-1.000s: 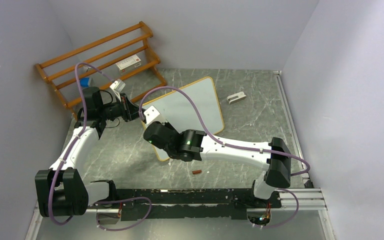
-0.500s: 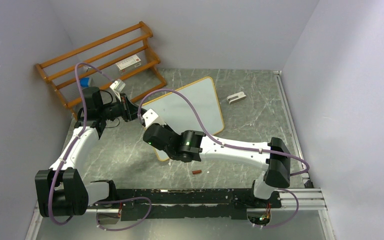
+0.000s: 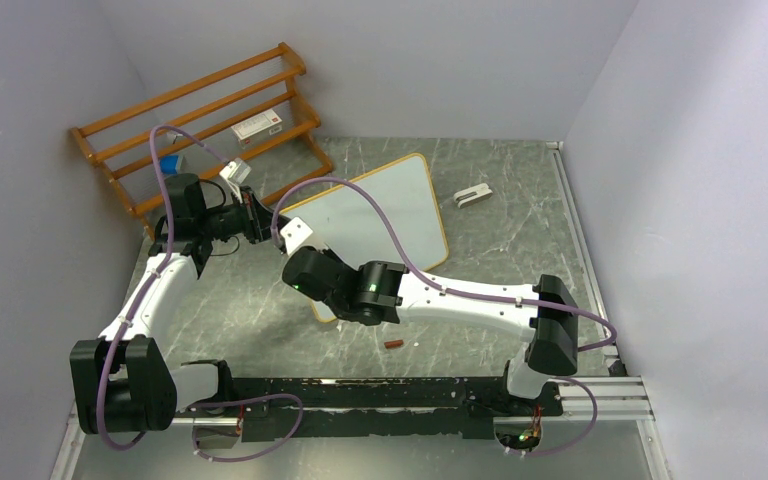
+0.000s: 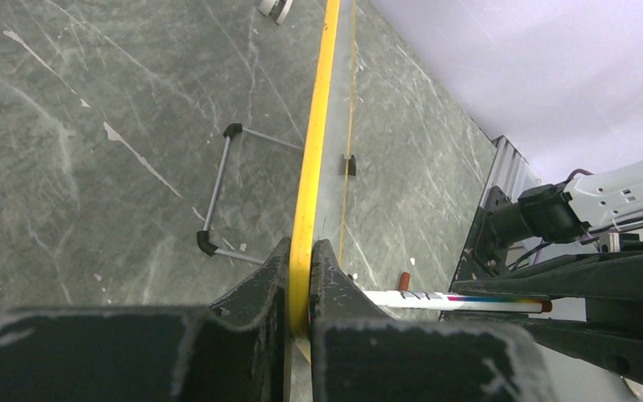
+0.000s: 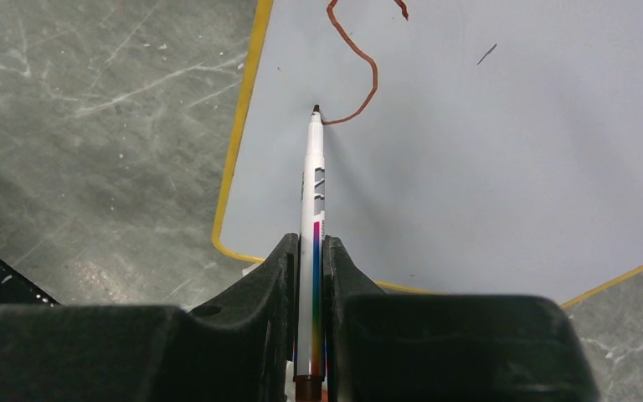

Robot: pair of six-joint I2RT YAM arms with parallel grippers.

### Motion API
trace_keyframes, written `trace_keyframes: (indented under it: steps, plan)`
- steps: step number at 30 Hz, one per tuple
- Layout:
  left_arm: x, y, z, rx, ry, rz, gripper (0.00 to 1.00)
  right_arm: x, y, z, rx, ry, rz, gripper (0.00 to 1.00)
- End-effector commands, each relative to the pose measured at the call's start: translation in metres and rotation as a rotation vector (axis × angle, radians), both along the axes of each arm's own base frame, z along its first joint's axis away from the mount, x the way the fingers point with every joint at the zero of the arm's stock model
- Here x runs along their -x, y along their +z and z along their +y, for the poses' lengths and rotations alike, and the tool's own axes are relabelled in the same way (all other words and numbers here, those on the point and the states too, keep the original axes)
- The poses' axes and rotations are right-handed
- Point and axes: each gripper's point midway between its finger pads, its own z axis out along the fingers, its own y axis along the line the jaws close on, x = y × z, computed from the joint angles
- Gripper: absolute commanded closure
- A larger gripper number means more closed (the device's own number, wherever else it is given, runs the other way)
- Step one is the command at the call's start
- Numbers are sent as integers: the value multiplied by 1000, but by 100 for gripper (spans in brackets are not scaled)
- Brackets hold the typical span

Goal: Write a sentence on the whiteboard

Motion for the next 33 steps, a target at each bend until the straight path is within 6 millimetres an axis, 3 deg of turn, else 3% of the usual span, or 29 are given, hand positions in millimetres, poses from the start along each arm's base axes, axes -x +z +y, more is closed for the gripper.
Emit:
trace_keyframes:
  steps: [1,10,17,25,33]
  plan:
    - [4,-45,5,-92,32,94,95,-6,15,14,-56,-7,-33,100]
    - [3,-46,7,-108,46,95,93,-1,25,12,-93,16,-24,100]
    - [-3,-37,13,-150,89,60,71,8,39,2,-151,45,-7,100]
    - [-10,18,23,-173,191,-50,42,15,48,-12,-196,53,11,100]
    - [9,74,40,-266,273,-235,34,4,62,-38,-273,48,65,100]
